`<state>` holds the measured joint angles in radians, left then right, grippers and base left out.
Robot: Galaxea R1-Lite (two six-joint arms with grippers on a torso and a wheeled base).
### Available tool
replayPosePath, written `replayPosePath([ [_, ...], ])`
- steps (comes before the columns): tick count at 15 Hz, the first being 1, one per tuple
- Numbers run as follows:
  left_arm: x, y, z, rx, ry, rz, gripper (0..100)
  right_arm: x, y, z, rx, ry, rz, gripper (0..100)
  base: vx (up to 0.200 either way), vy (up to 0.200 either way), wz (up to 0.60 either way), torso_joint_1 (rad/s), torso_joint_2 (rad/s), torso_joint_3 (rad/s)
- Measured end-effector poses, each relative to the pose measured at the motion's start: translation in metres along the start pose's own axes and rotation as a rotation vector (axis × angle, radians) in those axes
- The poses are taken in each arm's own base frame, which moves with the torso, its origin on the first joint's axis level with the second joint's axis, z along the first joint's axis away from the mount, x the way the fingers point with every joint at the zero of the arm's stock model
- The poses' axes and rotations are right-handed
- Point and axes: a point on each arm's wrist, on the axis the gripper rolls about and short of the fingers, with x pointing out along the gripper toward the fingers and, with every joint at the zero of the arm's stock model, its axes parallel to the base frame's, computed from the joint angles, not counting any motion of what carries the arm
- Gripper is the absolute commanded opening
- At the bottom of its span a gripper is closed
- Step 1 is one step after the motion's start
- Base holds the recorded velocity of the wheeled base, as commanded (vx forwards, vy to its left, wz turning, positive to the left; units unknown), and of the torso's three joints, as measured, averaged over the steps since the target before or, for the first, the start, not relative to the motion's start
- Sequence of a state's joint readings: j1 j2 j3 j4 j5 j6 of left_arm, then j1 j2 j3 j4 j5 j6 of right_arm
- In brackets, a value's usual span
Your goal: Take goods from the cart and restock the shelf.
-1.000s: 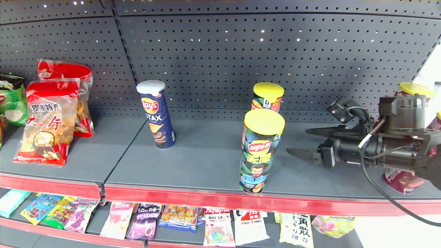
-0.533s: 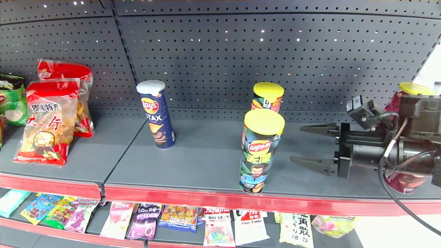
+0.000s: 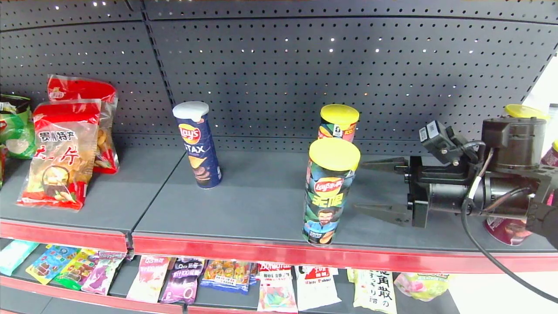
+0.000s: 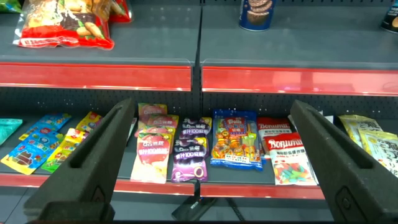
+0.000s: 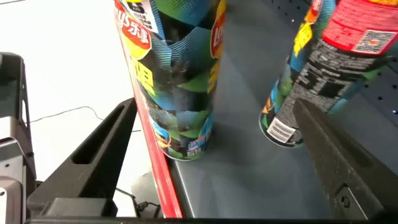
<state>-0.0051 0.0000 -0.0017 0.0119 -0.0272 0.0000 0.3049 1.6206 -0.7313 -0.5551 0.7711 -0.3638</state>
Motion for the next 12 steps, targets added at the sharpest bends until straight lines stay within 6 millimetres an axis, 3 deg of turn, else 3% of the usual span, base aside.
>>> replayPosePath([
  [12,0.0,0.0,0.0,0.0,0.0,-0.001,100,0.023,0.011,0.008,0.006,-0.015,0.082,100,0.0,0.0,0.0,0.0,0.0,0.0],
])
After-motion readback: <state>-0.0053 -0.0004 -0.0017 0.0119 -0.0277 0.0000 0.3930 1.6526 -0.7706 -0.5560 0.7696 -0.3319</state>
